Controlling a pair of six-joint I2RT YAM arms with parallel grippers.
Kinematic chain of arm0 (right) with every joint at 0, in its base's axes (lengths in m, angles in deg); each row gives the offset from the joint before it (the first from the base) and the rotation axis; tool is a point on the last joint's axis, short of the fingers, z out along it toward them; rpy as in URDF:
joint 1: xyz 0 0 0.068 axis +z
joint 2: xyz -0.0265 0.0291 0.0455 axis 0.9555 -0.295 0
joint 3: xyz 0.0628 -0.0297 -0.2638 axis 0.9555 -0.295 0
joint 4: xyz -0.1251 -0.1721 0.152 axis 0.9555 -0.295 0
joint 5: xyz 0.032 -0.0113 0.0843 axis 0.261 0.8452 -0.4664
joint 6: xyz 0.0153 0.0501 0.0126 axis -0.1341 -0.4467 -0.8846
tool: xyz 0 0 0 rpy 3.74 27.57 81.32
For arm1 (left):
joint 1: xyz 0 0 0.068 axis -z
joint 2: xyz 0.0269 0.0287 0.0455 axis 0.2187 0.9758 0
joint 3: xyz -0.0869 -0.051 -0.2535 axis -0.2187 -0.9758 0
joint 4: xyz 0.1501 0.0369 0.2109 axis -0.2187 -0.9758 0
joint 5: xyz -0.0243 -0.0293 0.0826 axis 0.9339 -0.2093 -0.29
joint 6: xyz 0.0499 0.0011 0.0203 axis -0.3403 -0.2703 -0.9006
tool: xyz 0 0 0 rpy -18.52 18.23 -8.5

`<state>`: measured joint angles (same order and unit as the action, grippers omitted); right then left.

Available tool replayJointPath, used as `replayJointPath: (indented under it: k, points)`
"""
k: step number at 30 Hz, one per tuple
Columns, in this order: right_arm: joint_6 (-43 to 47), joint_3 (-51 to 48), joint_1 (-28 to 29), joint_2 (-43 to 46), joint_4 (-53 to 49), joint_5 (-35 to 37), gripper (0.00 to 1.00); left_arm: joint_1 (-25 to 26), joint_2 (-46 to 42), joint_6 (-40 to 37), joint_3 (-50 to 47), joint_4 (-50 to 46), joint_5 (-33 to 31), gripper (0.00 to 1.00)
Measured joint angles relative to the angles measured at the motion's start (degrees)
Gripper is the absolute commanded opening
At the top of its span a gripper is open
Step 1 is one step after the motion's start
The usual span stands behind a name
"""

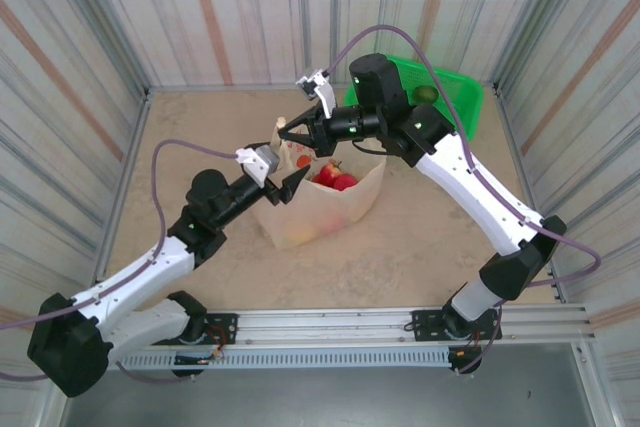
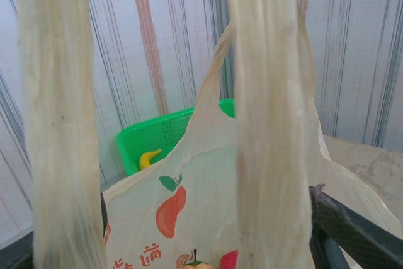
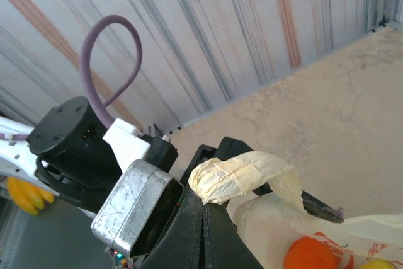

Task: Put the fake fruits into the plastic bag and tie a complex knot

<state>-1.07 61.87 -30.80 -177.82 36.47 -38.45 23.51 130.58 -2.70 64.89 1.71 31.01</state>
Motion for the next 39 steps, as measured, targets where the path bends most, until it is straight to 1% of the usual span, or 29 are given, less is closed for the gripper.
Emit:
replayJointPath:
  k: [3, 9, 14, 17, 23, 30, 37, 39]
  points:
    - [0.0, -0.3, 0.0, 0.3, 0.6, 0.0, 0.00, 0.3, 0.1, 0.0, -1.5, 2.6, -1.2, 0.71]
    - [-0.7, -2.8, 0.1, 1.4, 3.0, 0.1, 0.00, 0.3, 3.6, 1.6, -1.7, 9.1, -2.5, 0.62]
    - [-2.4, -5.6, 0.5, 2.8, 6.0, 1.6, 0.00, 1.3, 6.4, 2.4, -2.4, 15.0, -3.4, 0.54]
    - [-4.1, -8.5, 0.5, 4.4, 9.0, 3.0, 0.00, 2.1, 7.3, 2.4, -3.1, 17.4, -4.3, 0.52]
    - [-9.2, -16.3, 0.5, 7.9, 17.7, 5.9, 0.00, 3.0, 9.2, 2.4, -4.9, 23.0, -5.6, 0.42]
    - [-15.5, -24.0, -0.2, 11.3, 27.0, 7.4, 0.00, 3.0, 11.0, 2.7, -5.2, 26.9, -5.9, 0.39]
    - [-21.9, -31.8, -4.6, 14.7, 35.1, 7.0, 0.00, 3.0, 12.0, 2.7, -5.3, 27.9, -6.2, 0.39]
    - [-23.9, -33.3, -5.5, 15.1, 37.0, 6.7, 0.00, 3.0, 12.3, 2.8, -5.3, 28.0, -6.5, 0.36]
